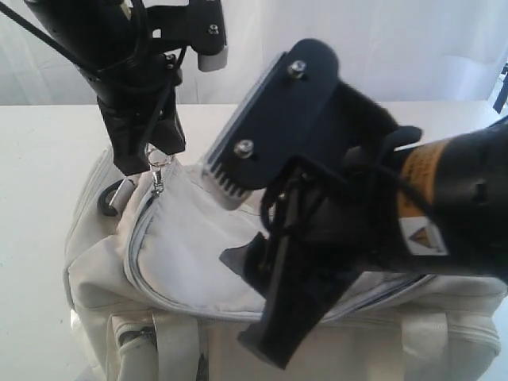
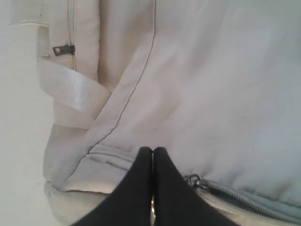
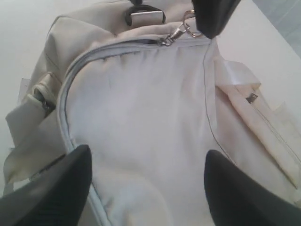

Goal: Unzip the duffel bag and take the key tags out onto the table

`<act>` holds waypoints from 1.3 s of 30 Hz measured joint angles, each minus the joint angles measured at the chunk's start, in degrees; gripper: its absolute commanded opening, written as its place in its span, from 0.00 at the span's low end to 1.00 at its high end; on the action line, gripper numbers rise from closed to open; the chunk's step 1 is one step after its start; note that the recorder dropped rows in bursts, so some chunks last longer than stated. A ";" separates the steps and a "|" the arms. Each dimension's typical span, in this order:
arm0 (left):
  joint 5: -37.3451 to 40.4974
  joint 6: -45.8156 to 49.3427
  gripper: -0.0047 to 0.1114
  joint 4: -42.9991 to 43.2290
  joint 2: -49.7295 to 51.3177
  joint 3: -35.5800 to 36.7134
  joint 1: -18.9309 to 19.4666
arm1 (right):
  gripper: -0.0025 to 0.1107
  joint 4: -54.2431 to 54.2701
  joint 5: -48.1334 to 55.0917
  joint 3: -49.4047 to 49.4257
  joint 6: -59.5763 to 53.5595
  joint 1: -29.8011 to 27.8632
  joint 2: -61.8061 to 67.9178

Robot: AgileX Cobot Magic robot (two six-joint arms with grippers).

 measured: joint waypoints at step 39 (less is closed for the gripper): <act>-3.60 0.71 0.04 -8.03 -0.86 1.89 6.82 | 0.61 17.28 -3.02 -7.05 -11.21 0.00 17.24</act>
